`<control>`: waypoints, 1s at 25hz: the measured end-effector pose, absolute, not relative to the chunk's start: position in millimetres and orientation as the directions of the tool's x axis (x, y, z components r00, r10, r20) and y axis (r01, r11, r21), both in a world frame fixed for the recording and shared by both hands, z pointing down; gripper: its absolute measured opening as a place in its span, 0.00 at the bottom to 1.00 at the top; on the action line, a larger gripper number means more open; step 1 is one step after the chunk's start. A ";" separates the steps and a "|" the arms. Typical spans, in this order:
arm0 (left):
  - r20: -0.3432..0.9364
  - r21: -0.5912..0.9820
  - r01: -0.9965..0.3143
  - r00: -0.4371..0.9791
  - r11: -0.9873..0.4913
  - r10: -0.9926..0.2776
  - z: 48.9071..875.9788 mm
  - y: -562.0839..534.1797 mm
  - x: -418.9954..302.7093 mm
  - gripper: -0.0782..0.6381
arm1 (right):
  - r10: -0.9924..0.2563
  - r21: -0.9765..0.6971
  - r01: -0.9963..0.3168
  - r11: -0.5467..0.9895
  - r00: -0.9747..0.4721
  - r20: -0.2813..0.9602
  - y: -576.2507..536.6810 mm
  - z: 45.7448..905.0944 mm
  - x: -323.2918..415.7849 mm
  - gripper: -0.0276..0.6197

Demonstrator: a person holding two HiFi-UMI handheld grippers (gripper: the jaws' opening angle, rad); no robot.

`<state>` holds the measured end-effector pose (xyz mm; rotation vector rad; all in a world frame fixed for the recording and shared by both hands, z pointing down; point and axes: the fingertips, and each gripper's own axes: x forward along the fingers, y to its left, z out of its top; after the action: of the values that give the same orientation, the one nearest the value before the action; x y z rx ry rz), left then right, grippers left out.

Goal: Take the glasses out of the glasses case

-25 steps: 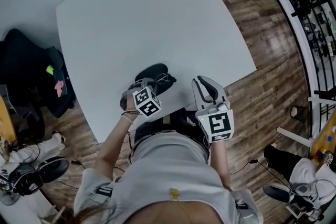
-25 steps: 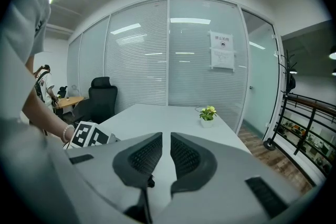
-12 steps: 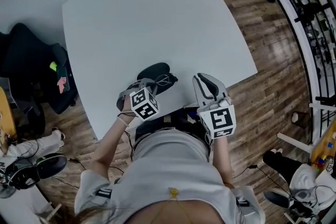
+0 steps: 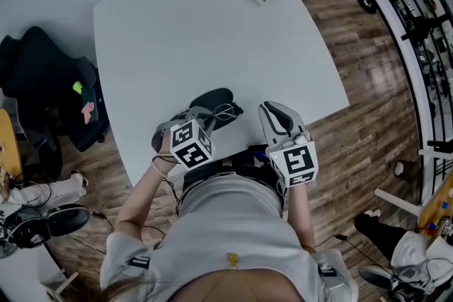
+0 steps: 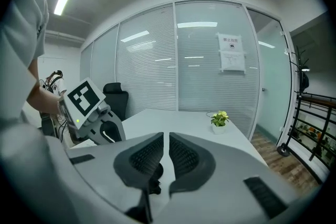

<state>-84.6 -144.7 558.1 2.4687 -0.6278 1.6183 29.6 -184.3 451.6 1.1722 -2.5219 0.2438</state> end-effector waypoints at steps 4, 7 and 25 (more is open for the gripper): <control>0.901 -0.115 -0.394 0.346 -0.912 -0.262 539.5 -146.3 -86.8 0.16 | -0.695 -0.001 -0.746 0.665 -0.620 0.365 -186.4 452.3 22.5 0.09; 0.899 -0.108 -0.394 0.353 -0.913 -0.258 526.2 -148.6 -88.5 0.16 | -0.687 0.001 -0.736 0.677 -0.632 0.359 -189.0 452.3 17.7 0.09; 0.881 -0.109 -0.426 0.377 -0.898 -0.285 516.0 -138.1 -91.1 0.16 | -0.701 0.032 -0.732 0.680 -0.638 0.318 -181.7 432.9 16.7 0.07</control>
<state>-91.1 -138.1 516.0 2.4905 -0.6480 1.5517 16.7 -181.7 432.9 1.1369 -2.5902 0.1429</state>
